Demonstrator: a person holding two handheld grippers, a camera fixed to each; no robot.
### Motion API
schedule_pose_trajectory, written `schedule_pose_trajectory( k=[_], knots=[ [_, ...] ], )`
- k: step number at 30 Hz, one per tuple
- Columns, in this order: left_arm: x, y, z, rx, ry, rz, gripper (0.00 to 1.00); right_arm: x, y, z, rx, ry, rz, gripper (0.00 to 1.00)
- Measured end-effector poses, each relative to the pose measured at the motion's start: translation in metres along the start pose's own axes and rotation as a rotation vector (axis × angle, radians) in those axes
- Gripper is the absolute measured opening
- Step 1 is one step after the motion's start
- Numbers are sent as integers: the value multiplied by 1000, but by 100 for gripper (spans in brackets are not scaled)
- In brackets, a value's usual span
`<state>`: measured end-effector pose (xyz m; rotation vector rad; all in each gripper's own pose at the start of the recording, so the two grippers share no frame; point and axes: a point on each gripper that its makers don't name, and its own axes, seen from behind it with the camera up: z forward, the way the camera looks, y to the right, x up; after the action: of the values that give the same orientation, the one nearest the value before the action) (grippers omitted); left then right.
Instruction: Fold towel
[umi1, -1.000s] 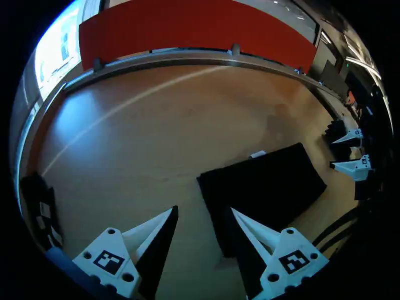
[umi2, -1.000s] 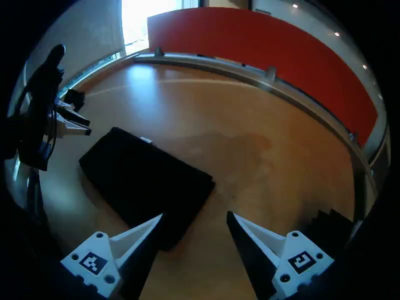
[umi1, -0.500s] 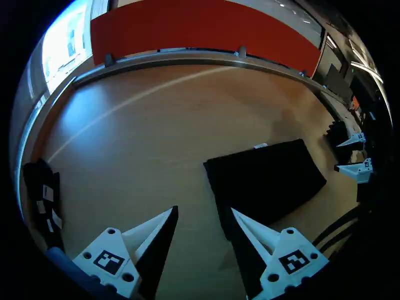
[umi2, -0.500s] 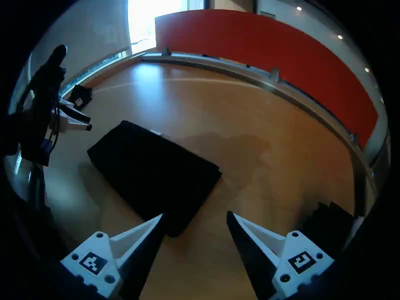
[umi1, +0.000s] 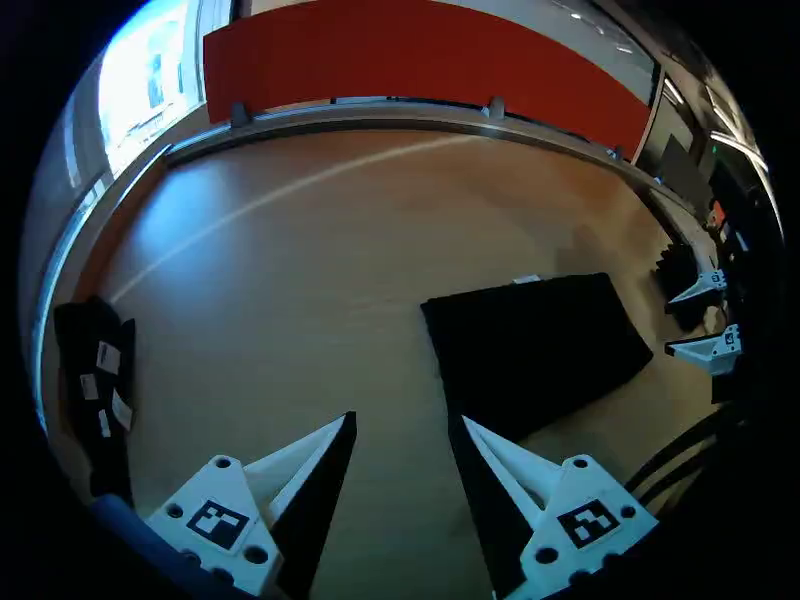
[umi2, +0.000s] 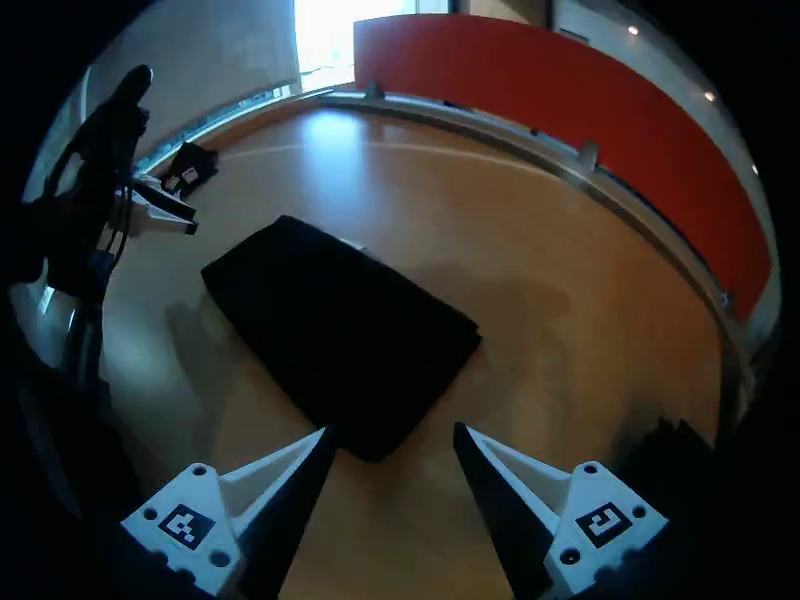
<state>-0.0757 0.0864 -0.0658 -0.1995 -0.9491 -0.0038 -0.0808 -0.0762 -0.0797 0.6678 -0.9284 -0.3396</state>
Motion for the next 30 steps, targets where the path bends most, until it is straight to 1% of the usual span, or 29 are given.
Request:
schedule_pose_trajectory(
  k=[6,11,16,20,24,30],
  knots=[
    [-13,-9,-16,26,5,-21,67,-11,-7,8,40,-38,-58,85],
    [-26,-16,-30,47,8,-49,67,-21,-12,13,73,-74,-98,75],
    [-36,-22,-40,64,10,-76,66,-27,-13,19,90,-100,-122,66],
    [-44,-26,-46,75,9,-92,67,-29,-14,23,99,-109,-133,63],
    [-49,-29,-51,83,9,-102,67,-29,-13,26,99,-114,-138,53],
    [-54,-31,-55,90,7,-108,66,-32,-13,29,108,-129,-128,25]
  ],
)
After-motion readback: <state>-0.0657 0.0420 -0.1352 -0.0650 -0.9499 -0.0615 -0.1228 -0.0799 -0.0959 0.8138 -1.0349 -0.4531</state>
